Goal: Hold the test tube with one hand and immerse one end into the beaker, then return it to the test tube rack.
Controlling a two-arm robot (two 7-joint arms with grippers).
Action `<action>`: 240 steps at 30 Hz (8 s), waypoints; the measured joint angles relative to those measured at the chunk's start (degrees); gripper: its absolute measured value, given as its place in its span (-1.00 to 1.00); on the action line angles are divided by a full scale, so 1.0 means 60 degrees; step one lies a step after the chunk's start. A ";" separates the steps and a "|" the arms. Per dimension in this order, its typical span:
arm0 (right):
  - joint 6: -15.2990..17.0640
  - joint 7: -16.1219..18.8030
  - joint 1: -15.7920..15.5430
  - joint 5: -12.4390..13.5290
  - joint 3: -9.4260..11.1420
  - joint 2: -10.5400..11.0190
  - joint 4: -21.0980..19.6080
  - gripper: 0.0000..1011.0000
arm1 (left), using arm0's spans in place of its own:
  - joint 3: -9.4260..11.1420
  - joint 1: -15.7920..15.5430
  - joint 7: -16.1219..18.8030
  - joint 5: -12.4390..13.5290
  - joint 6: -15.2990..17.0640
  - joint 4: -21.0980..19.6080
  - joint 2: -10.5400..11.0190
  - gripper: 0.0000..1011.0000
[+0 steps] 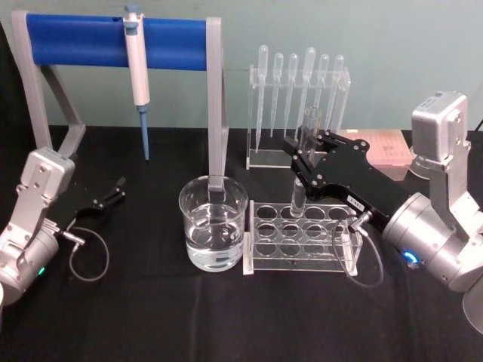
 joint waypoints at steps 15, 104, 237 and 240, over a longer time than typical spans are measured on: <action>0.0143 0.0040 0.0528 -0.0016 -0.0343 -0.0316 0.0079 -0.55 | 0.0000 0.0000 0.0000 0.0000 0.0000 0.0000 0.0000 0.98; -0.1110 0.0708 0.2078 -0.0401 -0.2092 -0.2009 0.4169 -0.55 | 0.0000 0.0000 0.0000 0.0000 0.0000 0.0000 0.0000 0.98; -0.1110 0.0701 0.2079 -0.0401 -0.2092 -0.2009 0.4169 -0.55 | 0.0000 0.0000 0.0000 0.0001 0.0000 0.0000 0.0000 0.98; -0.1110 0.0702 0.2079 -0.0401 -0.2092 -0.2009 0.4170 -0.55 | 0.0000 -0.0001 0.0000 0.0000 0.0000 0.0000 0.0000 0.98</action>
